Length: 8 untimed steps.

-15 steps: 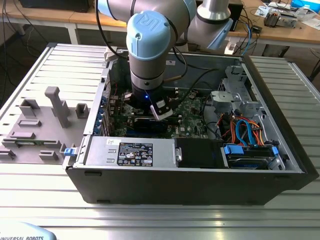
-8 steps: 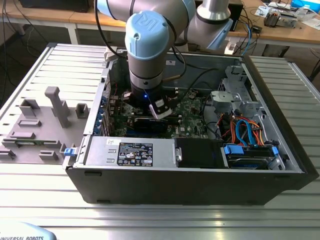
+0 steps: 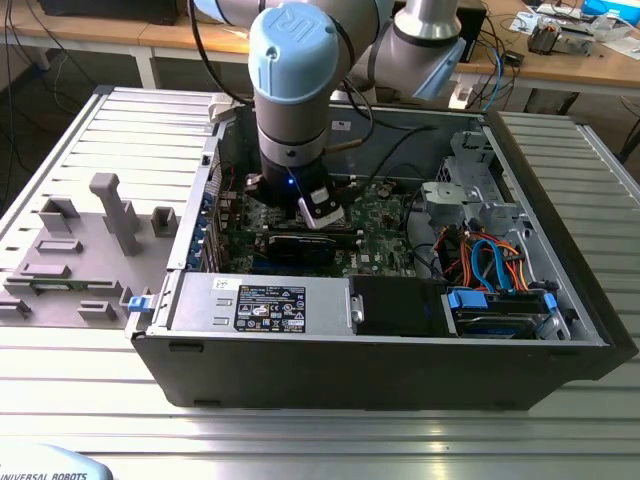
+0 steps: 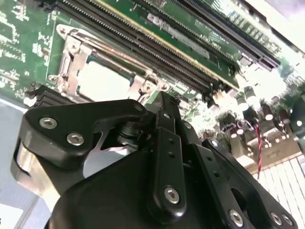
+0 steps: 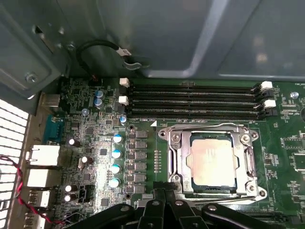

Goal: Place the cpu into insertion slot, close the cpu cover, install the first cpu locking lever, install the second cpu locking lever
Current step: 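Install the second cpu locking lever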

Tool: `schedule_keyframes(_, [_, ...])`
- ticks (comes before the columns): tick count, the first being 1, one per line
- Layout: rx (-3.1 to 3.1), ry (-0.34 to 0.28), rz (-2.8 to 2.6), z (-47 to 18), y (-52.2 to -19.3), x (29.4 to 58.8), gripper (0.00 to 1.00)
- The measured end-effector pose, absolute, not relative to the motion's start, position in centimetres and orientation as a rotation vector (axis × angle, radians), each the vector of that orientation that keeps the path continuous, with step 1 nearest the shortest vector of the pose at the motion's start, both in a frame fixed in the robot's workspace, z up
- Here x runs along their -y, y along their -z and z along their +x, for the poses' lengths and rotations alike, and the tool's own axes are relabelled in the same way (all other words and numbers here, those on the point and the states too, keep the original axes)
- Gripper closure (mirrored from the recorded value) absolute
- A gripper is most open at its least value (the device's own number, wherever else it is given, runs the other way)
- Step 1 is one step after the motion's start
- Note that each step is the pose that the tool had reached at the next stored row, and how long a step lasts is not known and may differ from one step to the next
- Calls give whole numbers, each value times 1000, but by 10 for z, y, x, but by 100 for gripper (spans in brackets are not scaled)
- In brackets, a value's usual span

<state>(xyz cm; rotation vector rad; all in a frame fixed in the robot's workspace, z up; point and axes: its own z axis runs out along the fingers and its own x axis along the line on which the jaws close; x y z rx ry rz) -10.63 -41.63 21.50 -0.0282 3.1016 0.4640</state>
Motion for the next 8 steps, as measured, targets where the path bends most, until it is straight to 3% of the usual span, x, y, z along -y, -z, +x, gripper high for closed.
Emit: schedule_keyframes(8, [-3102,-464,-28,-106,-221,416,89])
